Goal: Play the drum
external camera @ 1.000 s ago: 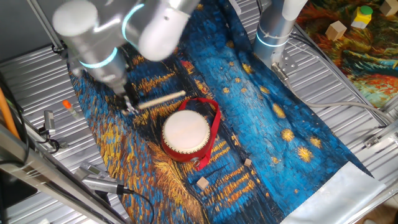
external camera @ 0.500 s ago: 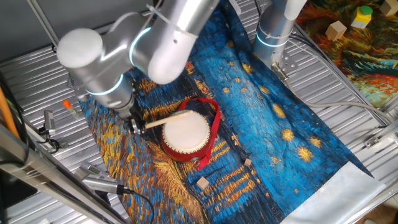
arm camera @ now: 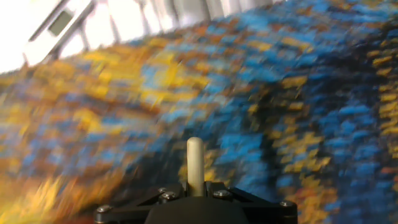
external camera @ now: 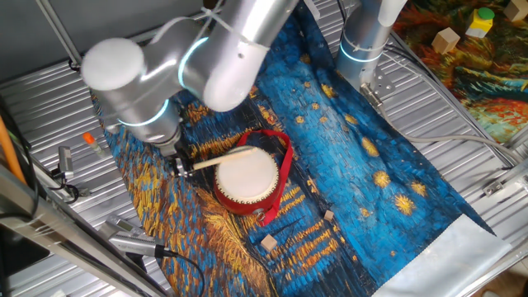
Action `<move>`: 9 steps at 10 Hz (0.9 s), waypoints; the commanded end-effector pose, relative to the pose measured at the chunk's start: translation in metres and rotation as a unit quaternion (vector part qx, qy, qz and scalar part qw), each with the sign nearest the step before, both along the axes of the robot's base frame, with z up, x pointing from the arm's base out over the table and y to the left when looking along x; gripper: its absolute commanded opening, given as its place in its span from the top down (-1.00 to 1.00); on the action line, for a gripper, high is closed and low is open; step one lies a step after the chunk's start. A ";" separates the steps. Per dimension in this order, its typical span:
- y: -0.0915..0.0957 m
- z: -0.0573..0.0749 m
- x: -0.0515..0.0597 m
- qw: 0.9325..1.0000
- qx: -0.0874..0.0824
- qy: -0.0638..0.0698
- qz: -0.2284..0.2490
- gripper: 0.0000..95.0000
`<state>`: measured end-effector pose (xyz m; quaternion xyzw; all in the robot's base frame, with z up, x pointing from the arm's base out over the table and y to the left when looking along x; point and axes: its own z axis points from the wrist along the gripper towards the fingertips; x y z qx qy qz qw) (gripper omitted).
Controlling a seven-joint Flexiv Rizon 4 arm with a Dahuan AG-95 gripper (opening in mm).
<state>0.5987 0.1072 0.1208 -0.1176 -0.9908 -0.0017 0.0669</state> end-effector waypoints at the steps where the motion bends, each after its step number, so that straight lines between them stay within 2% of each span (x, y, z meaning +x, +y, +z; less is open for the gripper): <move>1: -0.019 0.020 -0.009 1.000 0.005 -0.004 0.006 1.00; 2: -0.021 0.022 -0.009 1.000 0.004 -0.003 0.000 1.00; 4: -0.017 0.013 -0.009 1.000 0.002 -0.002 -0.009 1.00; 5: -0.017 -0.001 -0.009 1.000 0.000 -0.004 -0.009 1.00; 6: -0.018 -0.008 -0.008 1.000 -0.001 -0.007 -0.009 1.00; 8: -0.023 -0.042 -0.001 1.000 -0.010 -0.014 -0.009 1.00; 9: -0.024 -0.043 0.002 1.000 -0.007 -0.025 -0.010 1.00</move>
